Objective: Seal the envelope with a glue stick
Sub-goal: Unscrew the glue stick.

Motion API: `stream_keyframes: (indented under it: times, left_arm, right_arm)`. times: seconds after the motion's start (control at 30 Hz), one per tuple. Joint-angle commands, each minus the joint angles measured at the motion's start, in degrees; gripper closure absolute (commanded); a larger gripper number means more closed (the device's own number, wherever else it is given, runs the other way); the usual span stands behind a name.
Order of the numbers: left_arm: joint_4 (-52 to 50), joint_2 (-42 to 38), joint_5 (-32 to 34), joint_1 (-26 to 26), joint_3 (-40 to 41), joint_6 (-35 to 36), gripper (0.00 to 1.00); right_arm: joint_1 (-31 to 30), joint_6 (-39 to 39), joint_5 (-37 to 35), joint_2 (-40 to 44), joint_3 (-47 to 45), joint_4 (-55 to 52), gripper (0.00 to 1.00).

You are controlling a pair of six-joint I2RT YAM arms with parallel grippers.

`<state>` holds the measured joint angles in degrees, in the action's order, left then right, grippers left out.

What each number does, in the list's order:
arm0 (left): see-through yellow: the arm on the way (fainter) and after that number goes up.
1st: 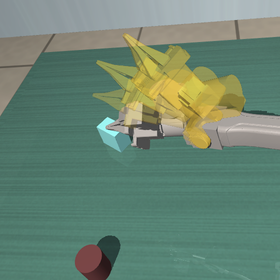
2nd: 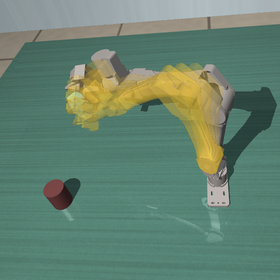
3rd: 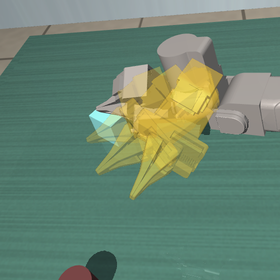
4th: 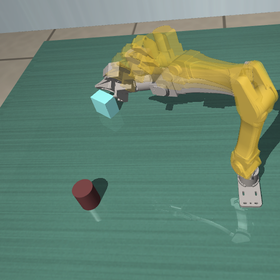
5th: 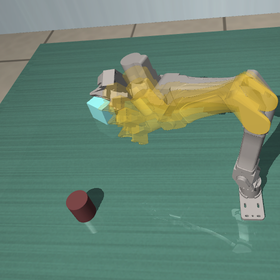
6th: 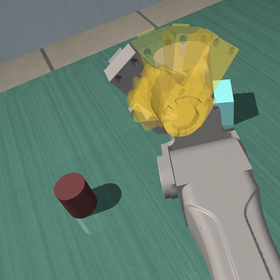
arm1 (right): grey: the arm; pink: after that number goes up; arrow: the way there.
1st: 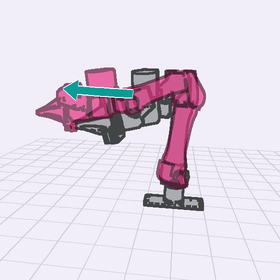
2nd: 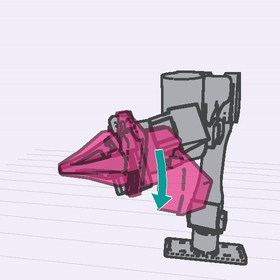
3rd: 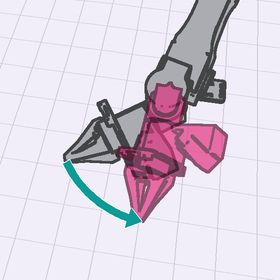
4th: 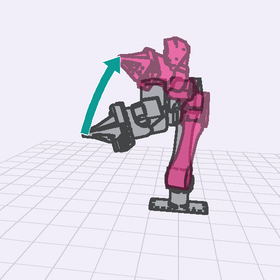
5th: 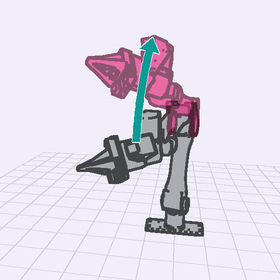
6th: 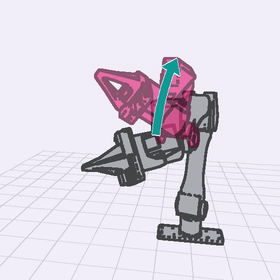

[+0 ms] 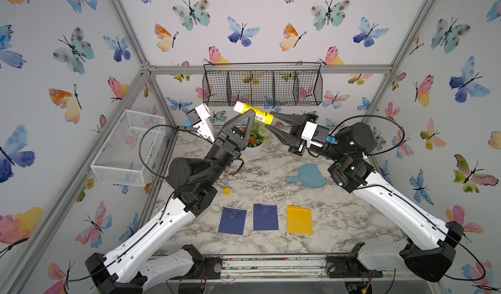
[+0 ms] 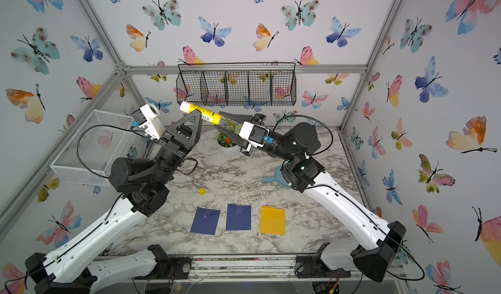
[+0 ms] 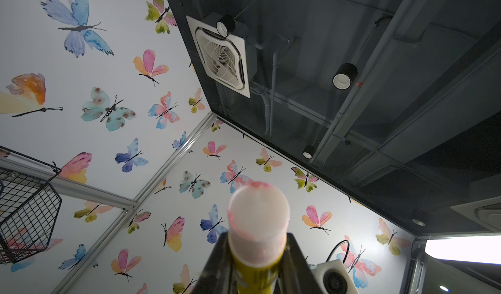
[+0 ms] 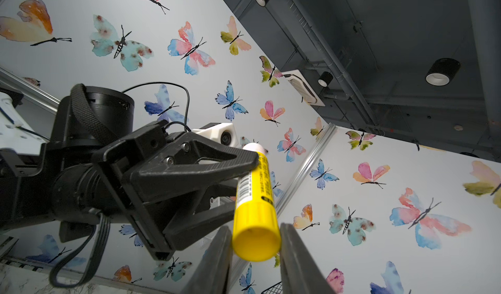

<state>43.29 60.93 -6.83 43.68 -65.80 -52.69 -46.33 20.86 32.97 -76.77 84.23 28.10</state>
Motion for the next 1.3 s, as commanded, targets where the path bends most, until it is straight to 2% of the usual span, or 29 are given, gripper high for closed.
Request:
stream_keyframes:
  times: [0.0, 0.07, 0.23, 0.33, 0.47, 0.63, 0.77, 0.87, 1.03, 1.1, 1.17, 1.23, 1.27]
  left_arm:
    - [0.75, -0.02, -0.33, 0.18, -0.78, -0.14, 1.0]
    - [0.88, -0.02, -0.42, 0.18, -0.74, 0.04, 1.0]
    - [0.94, -0.11, -0.62, 0.18, -0.48, 2.59, 1.0]
    - [3.16, -0.04, -1.24, 0.18, 0.42, 5.45, 1.0]
    - [9.21, 0.92, -4.32, 0.06, 1.22, 11.73, 1.0]
    - [10.44, 2.8, -15.27, -0.44, -2.58, 23.04, 1.0]
    - [11.31, 4.64, -30.36, -0.54, -7.01, 30.81, 1.0]
    - [13.26, 6.0, -42.79, -0.53, -9.92, 34.2, 1.0]
    - [12.24, 8.32, -62.67, -0.53, -16.78, 34.53, 1.0]
    - [9.35, 8.12, -66.51, -0.53, -18.11, 36.46, 1.0]
    - [1.02, 7.19, -68.17, -0.53, -19.42, 43.46, 1.0]
    - [-6.91, 5.89, -66.45, -0.53, -20.01, 50.16, 1.0]
    - [-8.85, 5.2, -64.88, -0.53, -19.64, 52.22, 1.0]
  right_arm:
    - [0.18, -3.81, -0.54, -0.22, 2.04, 0.21, 0.69]
    - [0.18, -4.72, -0.71, -0.13, 1.99, -0.34, 0.76]
    - [0.18, -10.73, -1.75, 1.04, 0.94, -0.94, 0.82]
    - [0.18, -20.86, -0.97, 1.69, -0.25, -0.06, 0.84]
    - [0.18, -42.34, 5.74, 2.17, -2.97, 5.99, 0.86]
    - [0.18, -68.6, 10.73, 1.85, -5.93, 16.42, 0.93]
    - [0.18, -80.55, 12.58, 1.88, -7.18, 21.19, 0.96]
    - [0.18, -85.77, 13.8, 1.91, -7.58, 23.12, 0.96]
    - [0.18, -91.74, 17.39, 0.98, -8.88, 27.15, 0.96]
    - [0.18, -92.63, 18.38, 0.84, -9.25, 28.67, 0.96]
    - [0.18, -92.55, 19.08, 0.99, -9.34, 29.17, 0.96]
    - [0.18, -92.22, 19.73, 1.1, -9.26, 29.66, 0.94]
    - [0.14, -92.04, 19.76, 1.18, -9.27, 29.82, 0.89]
